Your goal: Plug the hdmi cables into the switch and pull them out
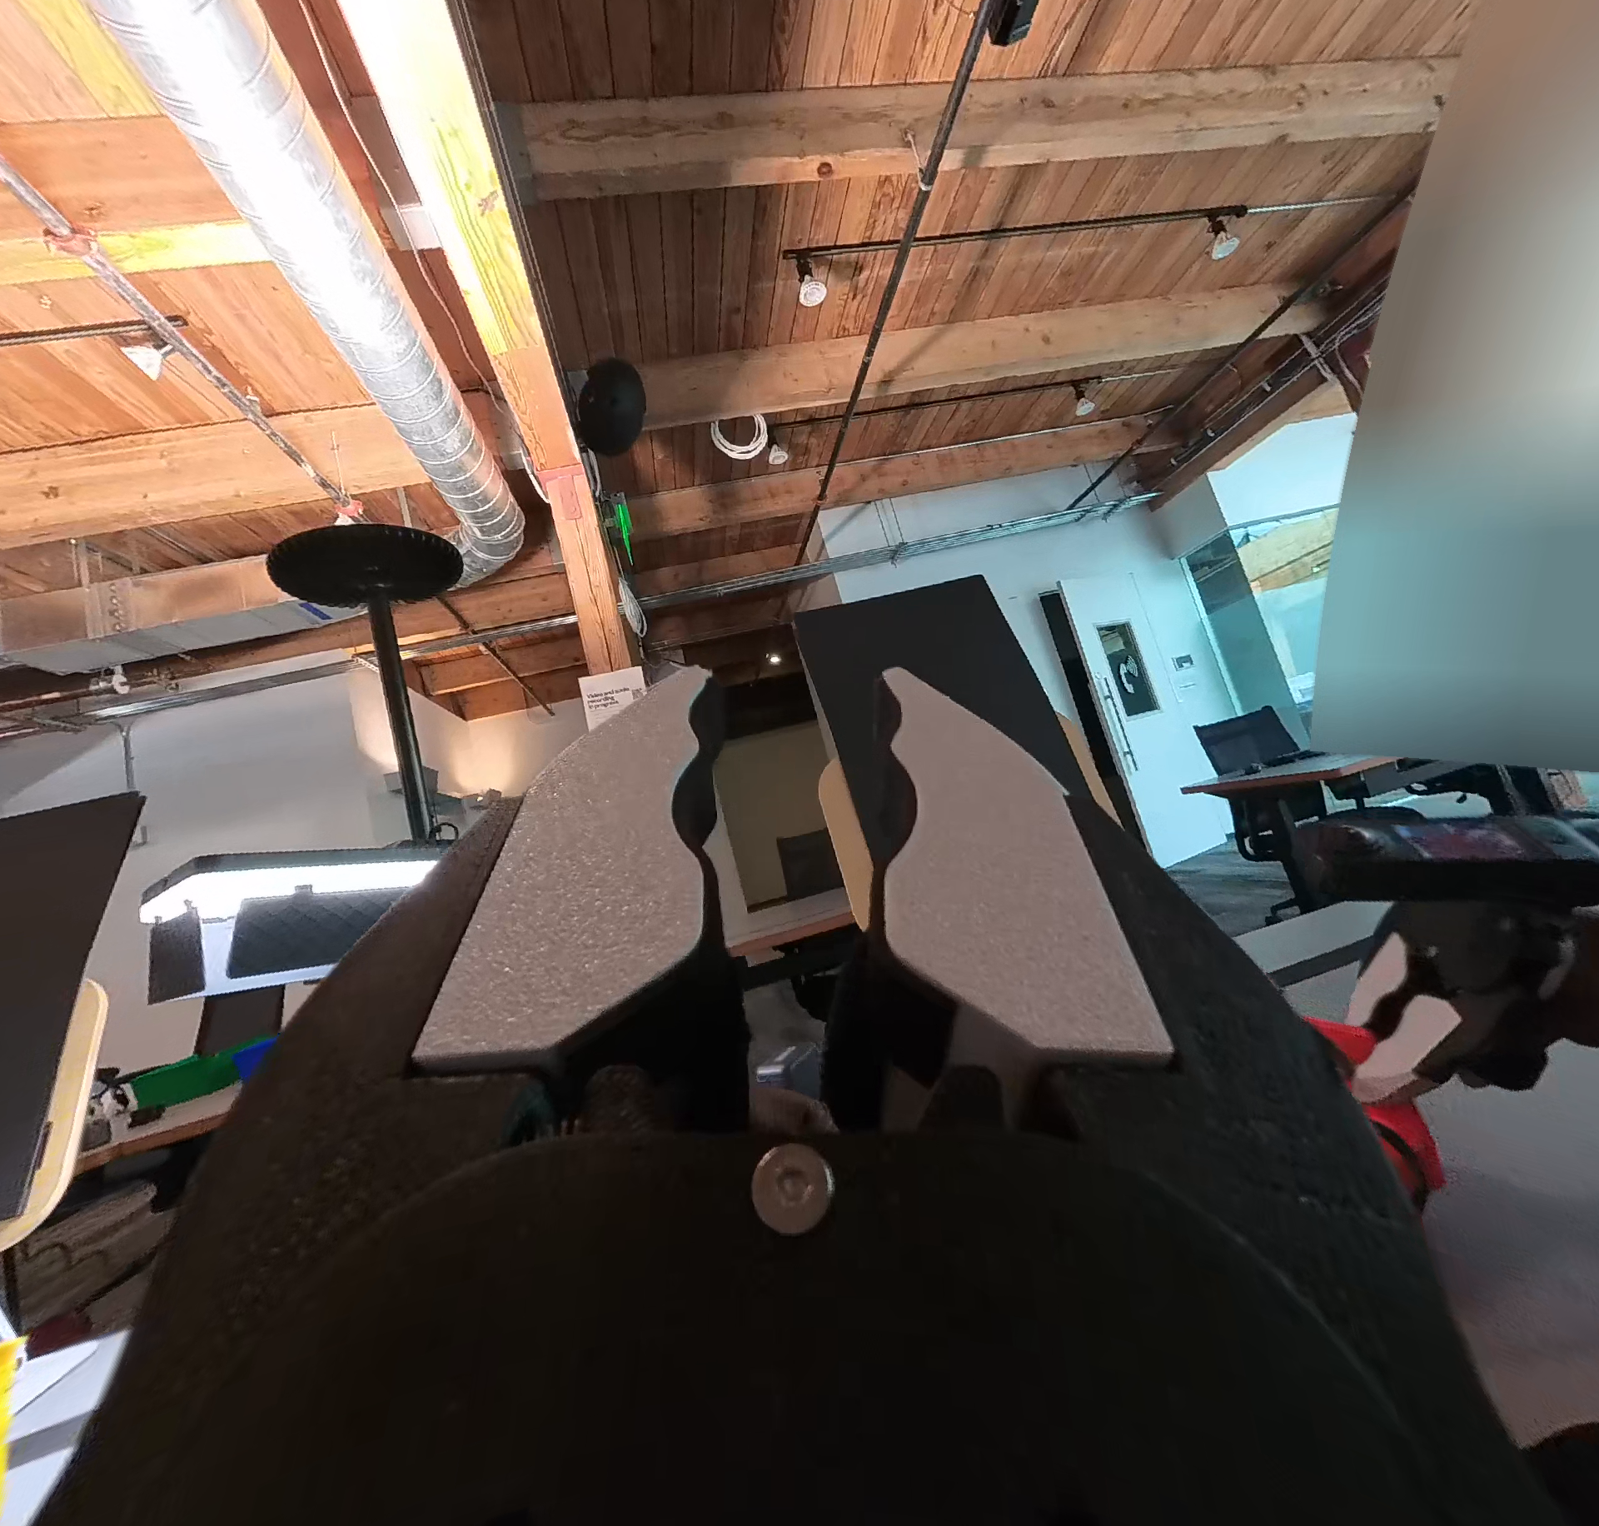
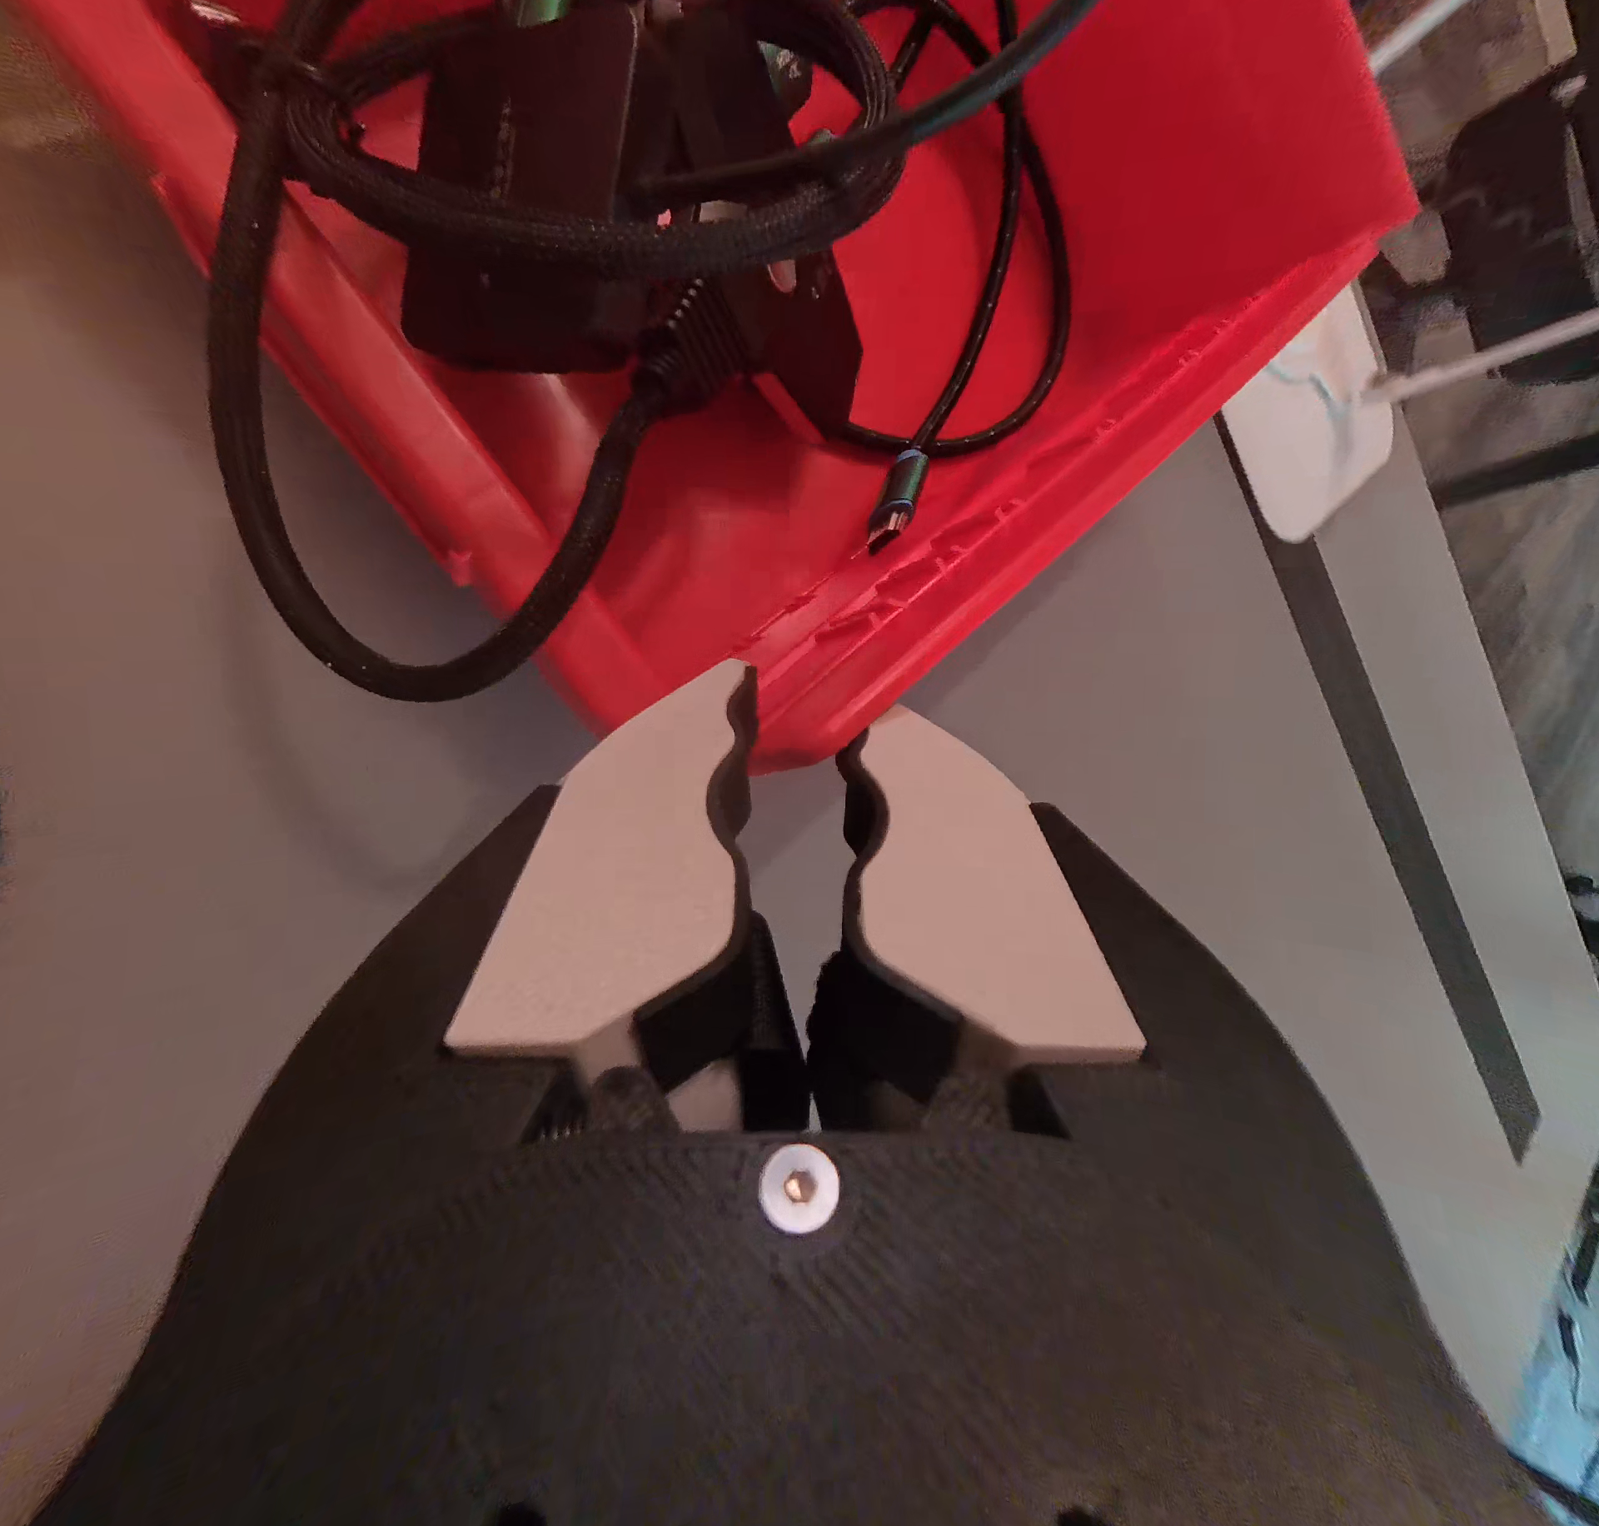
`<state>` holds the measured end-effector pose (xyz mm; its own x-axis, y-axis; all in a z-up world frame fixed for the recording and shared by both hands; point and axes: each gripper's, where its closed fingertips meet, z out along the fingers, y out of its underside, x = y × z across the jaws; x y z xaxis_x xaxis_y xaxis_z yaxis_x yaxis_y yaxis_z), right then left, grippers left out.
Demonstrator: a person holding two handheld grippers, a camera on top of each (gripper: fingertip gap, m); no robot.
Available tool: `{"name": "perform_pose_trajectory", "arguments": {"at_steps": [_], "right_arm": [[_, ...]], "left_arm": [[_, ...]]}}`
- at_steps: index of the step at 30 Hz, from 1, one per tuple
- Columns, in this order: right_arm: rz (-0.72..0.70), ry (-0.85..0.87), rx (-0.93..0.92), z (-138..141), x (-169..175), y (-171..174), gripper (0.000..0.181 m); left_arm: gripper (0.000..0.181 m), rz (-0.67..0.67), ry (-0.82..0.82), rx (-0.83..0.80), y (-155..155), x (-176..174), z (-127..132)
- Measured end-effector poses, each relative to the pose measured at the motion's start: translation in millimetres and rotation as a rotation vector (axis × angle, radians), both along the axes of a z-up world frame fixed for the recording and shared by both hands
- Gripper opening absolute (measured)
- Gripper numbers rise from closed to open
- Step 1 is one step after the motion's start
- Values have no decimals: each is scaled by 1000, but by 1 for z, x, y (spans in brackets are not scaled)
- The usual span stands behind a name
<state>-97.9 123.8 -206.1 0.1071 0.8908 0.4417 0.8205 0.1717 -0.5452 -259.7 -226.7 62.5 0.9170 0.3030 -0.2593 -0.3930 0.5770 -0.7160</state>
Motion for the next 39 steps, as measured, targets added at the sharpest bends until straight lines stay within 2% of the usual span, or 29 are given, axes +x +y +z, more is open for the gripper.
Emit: {"name": "perform_pose_trajectory", "arguments": {"at_steps": [4,12,19,23,24,25,28,31,34,39], "right_arm": [[69,-8,31,1,-29,-5,18],[185,77,-19,1,-79,-14,17],[278,107,-15,2,-110,-21,18],[305,168,-78,2,-120,-25,18],[292,189,-115,4,-120,-26,20],[298,225,-152,8,-118,-32,37],[355,356,-207,41,-96,-57,71],[434,436,-230,76,-49,-88,101],[445,545,-244,109,10,-109,104],[416,757,-237,159,114,-123,96]], "left_arm": [[32,0,7,-1,-4,1,0],[32,16,23,-50,-2,2,-5],[32,38,87,-171,13,7,-18],[32,25,96,-198,15,10,-21],[33,13,107,-216,16,13,-23],[35,3,126,-241,17,16,-26],[57,-9,163,-352,18,22,-41],[63,-1,164,-468,20,20,-59],[65,19,150,-728,36,10,-101],[84,73,15,-1167,60,-22,-173]]}}
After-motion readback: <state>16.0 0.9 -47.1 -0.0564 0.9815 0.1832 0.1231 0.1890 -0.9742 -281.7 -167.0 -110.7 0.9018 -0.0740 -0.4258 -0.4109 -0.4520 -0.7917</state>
